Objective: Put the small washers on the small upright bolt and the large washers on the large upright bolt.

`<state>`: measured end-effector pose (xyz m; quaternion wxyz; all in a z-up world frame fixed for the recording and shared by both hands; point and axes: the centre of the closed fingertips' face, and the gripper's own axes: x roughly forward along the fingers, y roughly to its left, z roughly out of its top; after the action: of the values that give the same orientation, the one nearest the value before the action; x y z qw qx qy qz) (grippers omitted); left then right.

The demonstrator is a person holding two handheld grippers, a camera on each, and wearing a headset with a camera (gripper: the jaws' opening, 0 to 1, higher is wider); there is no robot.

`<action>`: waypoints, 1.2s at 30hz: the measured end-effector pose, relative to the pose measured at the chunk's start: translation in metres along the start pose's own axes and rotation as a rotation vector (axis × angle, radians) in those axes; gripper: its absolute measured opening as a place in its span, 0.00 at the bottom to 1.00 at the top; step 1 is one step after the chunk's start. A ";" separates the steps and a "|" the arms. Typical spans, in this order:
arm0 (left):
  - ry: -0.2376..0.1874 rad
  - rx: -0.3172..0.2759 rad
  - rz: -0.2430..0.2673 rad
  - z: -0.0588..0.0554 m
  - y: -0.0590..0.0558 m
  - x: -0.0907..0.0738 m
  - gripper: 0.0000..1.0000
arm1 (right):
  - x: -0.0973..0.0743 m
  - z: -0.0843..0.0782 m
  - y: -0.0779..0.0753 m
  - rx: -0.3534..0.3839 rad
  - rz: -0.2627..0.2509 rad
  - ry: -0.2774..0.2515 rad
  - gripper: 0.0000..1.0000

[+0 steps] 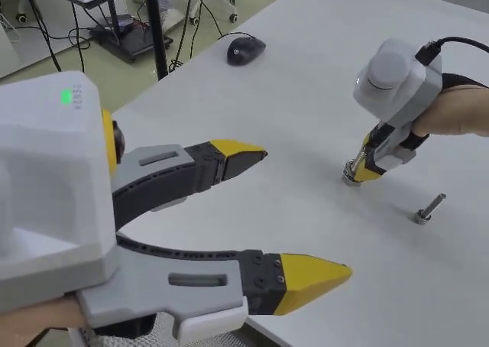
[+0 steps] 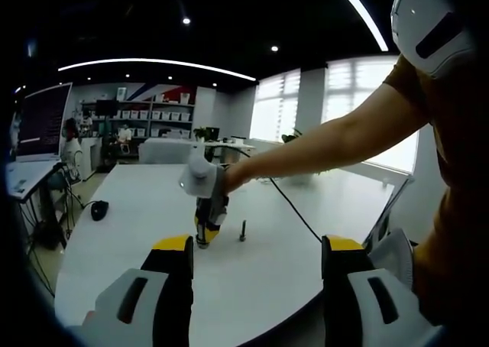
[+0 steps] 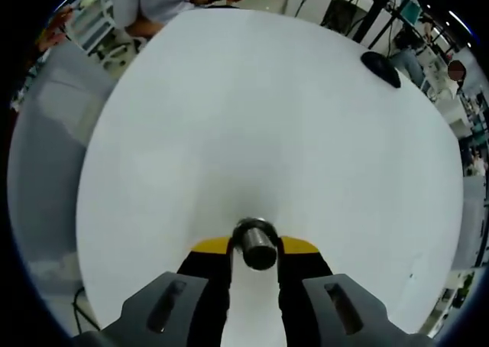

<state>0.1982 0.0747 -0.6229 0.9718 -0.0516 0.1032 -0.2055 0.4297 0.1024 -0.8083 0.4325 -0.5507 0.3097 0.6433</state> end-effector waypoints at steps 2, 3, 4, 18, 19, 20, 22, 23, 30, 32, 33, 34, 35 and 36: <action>0.002 -0.001 0.000 0.000 0.000 0.000 0.68 | 0.002 -0.001 0.001 -0.002 0.003 0.003 0.23; 0.003 -0.002 0.000 -0.001 0.000 0.001 0.67 | 0.002 -0.001 0.001 -0.009 0.000 0.000 0.23; 0.005 -0.002 -0.001 -0.001 0.000 0.001 0.67 | 0.003 -0.001 0.001 -0.009 -0.001 0.001 0.23; 0.009 -0.004 -0.003 -0.004 0.002 0.001 0.67 | -0.006 -0.002 0.008 0.003 0.014 -0.061 0.30; 0.011 -0.005 -0.006 -0.004 0.002 0.002 0.67 | -0.010 -0.003 0.009 0.013 0.014 -0.069 0.31; 0.011 -0.007 -0.008 -0.005 0.001 0.002 0.67 | -0.013 -0.003 0.010 0.016 0.010 -0.075 0.31; 0.014 -0.005 -0.013 -0.005 0.000 0.003 0.67 | -0.022 -0.003 0.012 0.022 -0.014 -0.103 0.30; 0.011 -0.004 -0.019 -0.005 -0.001 0.004 0.67 | -0.025 -0.004 0.013 0.028 -0.020 -0.114 0.30; -0.015 -0.016 -0.042 0.000 -0.002 0.010 0.67 | -0.040 -0.014 0.027 0.055 -0.073 -0.164 0.29; -0.021 -0.020 -0.051 0.001 -0.004 0.011 0.67 | -0.043 -0.017 0.033 0.068 -0.084 -0.182 0.29; -0.022 -0.020 -0.054 0.001 -0.004 0.012 0.68 | -0.045 -0.018 0.034 0.070 -0.093 -0.190 0.29; -0.020 -0.018 -0.058 0.000 -0.005 0.013 0.68 | -0.046 -0.018 0.037 0.080 -0.095 -0.202 0.30; -0.014 -0.017 -0.061 -0.001 -0.005 0.013 0.68 | -0.048 -0.016 0.042 0.097 -0.098 -0.229 0.30; -0.008 -0.017 -0.065 -0.004 -0.006 0.014 0.68 | -0.050 -0.014 0.045 0.098 -0.106 -0.249 0.30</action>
<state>0.2079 0.0636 -0.6283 0.9645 -0.0640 0.0996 -0.2360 0.3966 0.0599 -0.7663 0.5272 -0.4604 0.2551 0.6670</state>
